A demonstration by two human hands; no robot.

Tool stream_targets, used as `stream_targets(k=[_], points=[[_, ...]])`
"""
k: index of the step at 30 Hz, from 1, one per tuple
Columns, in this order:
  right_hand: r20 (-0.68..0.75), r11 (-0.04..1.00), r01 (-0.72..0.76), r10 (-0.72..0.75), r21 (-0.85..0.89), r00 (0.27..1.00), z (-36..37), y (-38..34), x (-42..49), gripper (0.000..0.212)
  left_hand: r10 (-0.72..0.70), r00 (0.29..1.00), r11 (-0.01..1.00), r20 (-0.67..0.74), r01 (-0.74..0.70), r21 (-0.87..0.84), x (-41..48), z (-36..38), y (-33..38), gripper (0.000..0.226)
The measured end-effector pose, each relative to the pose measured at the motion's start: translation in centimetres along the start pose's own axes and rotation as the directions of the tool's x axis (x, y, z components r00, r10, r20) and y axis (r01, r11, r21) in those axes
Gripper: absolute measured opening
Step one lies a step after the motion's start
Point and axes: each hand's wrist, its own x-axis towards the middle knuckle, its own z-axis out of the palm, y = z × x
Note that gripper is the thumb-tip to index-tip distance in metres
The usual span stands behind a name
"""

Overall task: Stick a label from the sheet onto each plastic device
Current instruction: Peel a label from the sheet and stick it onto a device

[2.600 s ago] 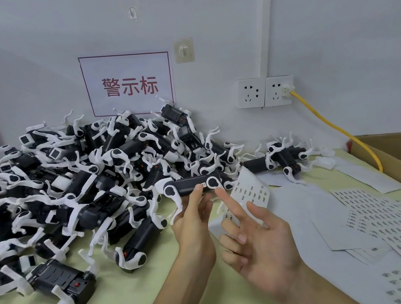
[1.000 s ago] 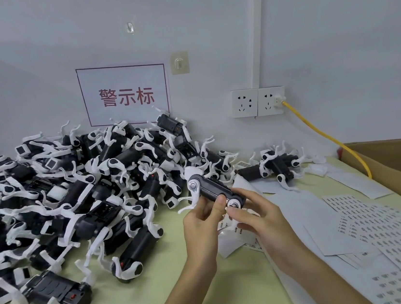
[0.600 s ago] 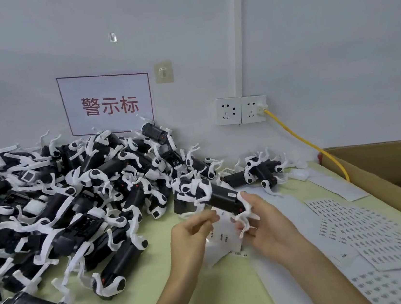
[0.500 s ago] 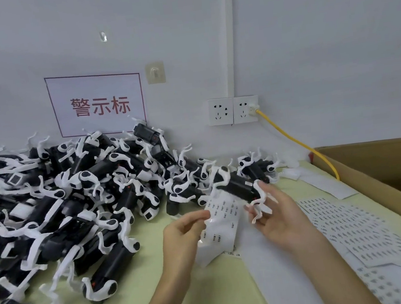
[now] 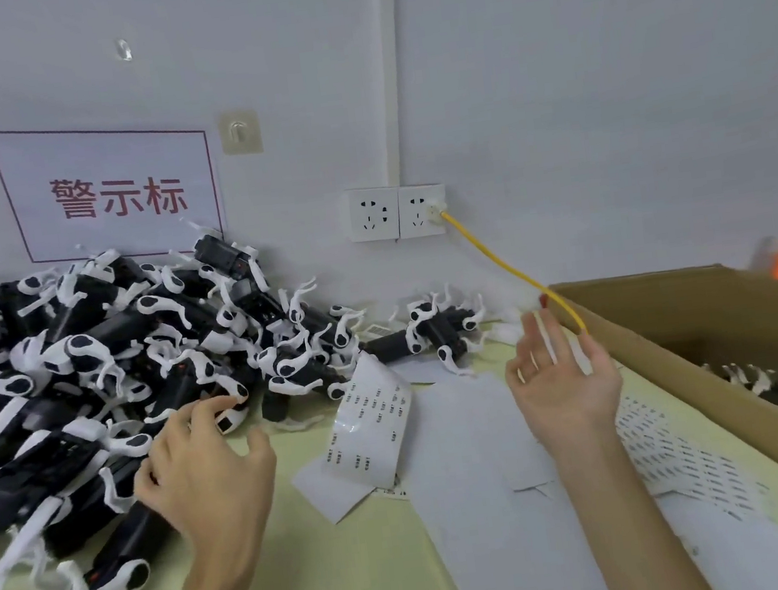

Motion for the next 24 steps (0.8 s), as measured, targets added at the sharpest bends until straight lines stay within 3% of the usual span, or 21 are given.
stream_targets(k=[4, 6, 11, 14, 18, 22, 24], points=[[0.012, 0.988, -0.052, 0.054, -0.143, 0.998, 0.5, 1.5, -0.1, 0.037, -0.031, 0.996, 0.999, 0.081, 0.033, -0.014, 0.2, 0.3, -0.5, 0.022], [0.02, 0.98, -0.076, 0.081, -0.186, 0.997, 0.7, 2.3, -0.2, 0.036, 0.019, 0.987, 0.999, 0.161, -0.011, -0.051, -0.2, 0.6, -0.7, 0.016], [0.021, 0.929, -0.127, 0.144, -0.349, 0.989, 1.6, 4.0, -0.9, 0.032, 0.233, 0.93, 0.944, 0.286, -0.145, -0.296, -1.2, 1.4, -0.3, 0.026], [-0.003, 0.795, -0.168, 0.205, -0.582, 0.979, 2.4, 5.6, -1.6, 0.027, 0.399, 0.895, 0.849, 0.198, -0.278, -0.45, -2.4, 1.4, 0.7, 0.029], [0.056, 0.509, -0.173, 0.403, -0.843, 0.913, 3.1, 8.1, -3.3, 0.025, 0.553, 0.833, 0.662, -0.026, -0.458, -0.592, -4.5, 0.7, 1.5, 0.016], [0.032, 0.294, -0.174, 0.582, -0.94, 0.813, 3.6, 9.8, -5.2, 0.031, 0.734, 0.636, 0.454, -0.238, -0.72, -0.526, -5.4, 0.2, 1.8, 0.018], [-0.003, 0.269, -0.262, 0.693, -0.927, 0.721, 3.6, 10.4, -6.0, 0.035, 0.772, 0.574, 0.379, -0.272, -0.76, -0.528, -5.5, 0.0, 2.0, 0.016]])
